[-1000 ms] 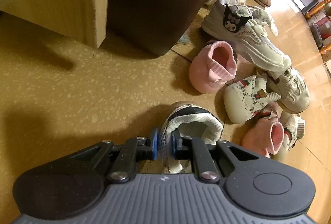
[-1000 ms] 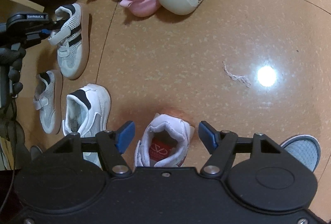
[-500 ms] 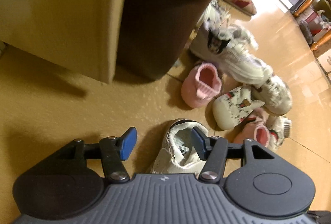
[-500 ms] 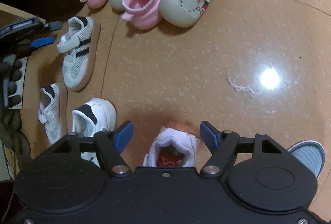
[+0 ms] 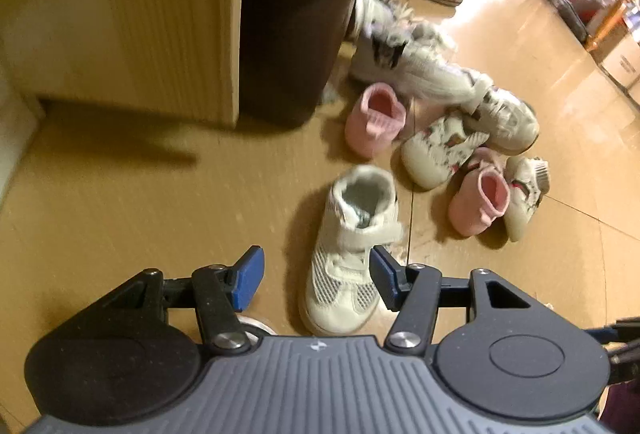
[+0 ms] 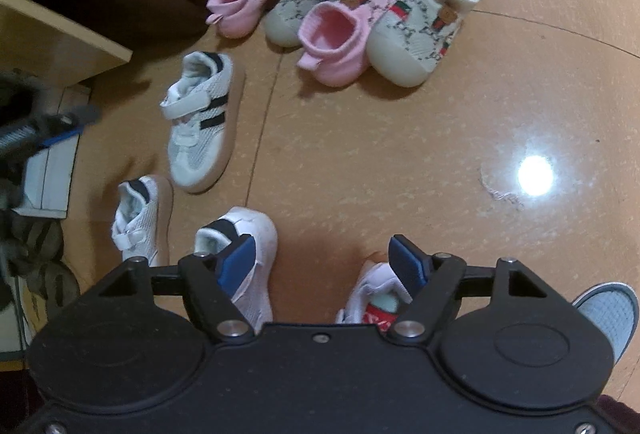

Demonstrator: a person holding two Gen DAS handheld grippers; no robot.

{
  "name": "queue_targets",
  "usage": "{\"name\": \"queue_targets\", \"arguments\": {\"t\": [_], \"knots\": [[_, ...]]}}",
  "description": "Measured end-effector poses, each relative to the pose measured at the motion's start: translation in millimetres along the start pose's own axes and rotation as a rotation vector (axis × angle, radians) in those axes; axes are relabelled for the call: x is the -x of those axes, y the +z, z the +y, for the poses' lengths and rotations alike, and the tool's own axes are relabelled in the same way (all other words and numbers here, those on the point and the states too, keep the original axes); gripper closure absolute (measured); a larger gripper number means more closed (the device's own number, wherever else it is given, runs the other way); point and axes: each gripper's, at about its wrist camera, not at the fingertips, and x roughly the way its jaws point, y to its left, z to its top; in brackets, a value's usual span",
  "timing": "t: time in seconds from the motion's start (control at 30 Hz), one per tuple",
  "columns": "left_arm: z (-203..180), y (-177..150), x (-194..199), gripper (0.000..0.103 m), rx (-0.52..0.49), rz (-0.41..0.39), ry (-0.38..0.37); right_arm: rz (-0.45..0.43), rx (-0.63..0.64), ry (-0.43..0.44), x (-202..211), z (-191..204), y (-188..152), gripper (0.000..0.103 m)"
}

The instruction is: Organize scattered shoes

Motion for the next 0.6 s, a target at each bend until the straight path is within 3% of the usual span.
{"name": "queue_targets", "arguments": {"t": [0.07,0.2,0.37,0.5,0.6], "knots": [[1.9,-0.2,-16.2,0.046,0.038,0.011,-0.001,0.004,0.006,-0.006,-2.5,0.2,-0.4,0.027],[-4.7,0.5,-46.1,0.046,-0.015,0.053,0.015,0.016,-0.018,-0.015,-12.3,-8.2,3.0,0.027],[3.1,12.1,-51.2,0.046,0.129,-0.075,-0.037,0.034,-0.04,-0.021,-25.6,-16.0,6.9,0.027],[-7.1,23.3,-72.2,0.046,0.057,-0.012,0.034,0.046,-0.06,-0.01,-36.9,-18.7,7.8,0.027],[-2.9,26.3,-89.9,0.046,0.11,0.021,0.026,0.064,-0.056,-0.001,-46.9,-17.4,6.4,0.027]]}}
